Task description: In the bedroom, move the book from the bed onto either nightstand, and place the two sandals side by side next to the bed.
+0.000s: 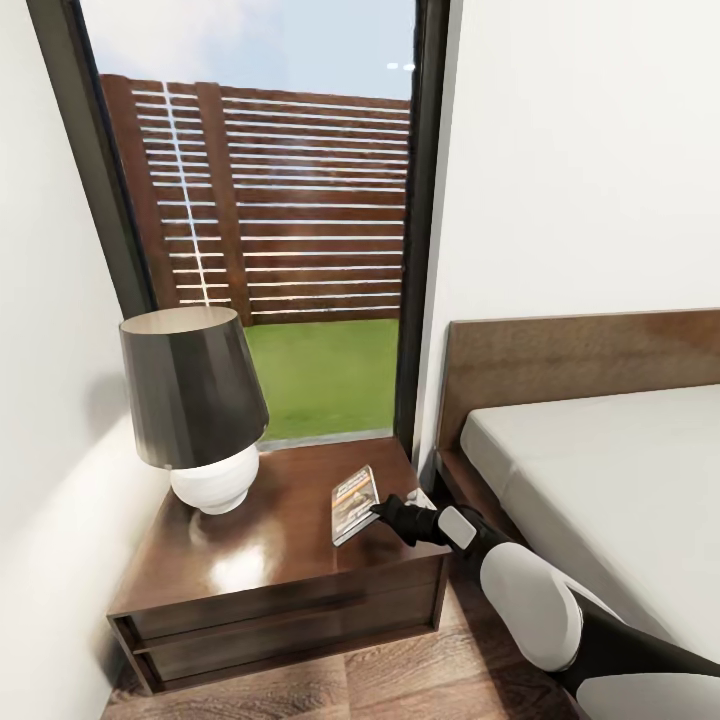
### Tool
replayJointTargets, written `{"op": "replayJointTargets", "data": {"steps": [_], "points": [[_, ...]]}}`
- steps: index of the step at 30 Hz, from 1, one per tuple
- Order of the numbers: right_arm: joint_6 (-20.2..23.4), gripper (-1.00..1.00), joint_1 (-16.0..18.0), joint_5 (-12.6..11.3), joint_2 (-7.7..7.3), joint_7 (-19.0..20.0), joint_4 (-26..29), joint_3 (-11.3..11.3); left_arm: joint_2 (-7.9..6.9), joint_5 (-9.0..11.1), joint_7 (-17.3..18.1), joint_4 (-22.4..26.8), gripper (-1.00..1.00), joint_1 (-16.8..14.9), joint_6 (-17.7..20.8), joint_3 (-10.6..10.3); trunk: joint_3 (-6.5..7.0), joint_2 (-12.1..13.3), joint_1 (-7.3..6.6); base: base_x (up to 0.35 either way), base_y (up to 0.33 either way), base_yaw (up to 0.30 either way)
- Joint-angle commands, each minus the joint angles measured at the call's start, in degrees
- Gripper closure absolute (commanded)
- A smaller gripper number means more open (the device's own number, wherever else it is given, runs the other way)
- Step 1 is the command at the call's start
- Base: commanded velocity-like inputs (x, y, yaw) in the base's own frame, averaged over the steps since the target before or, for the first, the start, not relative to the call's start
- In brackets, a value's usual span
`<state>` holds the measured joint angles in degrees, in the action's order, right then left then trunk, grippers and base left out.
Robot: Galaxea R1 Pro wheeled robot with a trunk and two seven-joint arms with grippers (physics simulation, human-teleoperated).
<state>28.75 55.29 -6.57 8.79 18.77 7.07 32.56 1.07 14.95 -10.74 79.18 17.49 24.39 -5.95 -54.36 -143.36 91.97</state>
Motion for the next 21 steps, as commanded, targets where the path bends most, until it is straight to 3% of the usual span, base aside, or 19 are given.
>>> {"op": "replayJointTargets", "data": {"steps": [1,21], "points": [[0.43,1.0,-0.01,-0.64,0.01,-0.12,0.13,-0.13,-0.01,0.61,-0.51,0.1,-1.0,0.0,0.19,-0.08,-0.05,-0.02,-0.01,0.0,0.0,0.0],[0.27,1.0,0.03,-0.64,0.12,-1.74,0.13,-0.13,-0.01,0.61,-0.51,0.1,-1.0,0.0,0.21,-0.07,-0.05,-0.02,-0.01,0.0,0.0,0.0]]}}
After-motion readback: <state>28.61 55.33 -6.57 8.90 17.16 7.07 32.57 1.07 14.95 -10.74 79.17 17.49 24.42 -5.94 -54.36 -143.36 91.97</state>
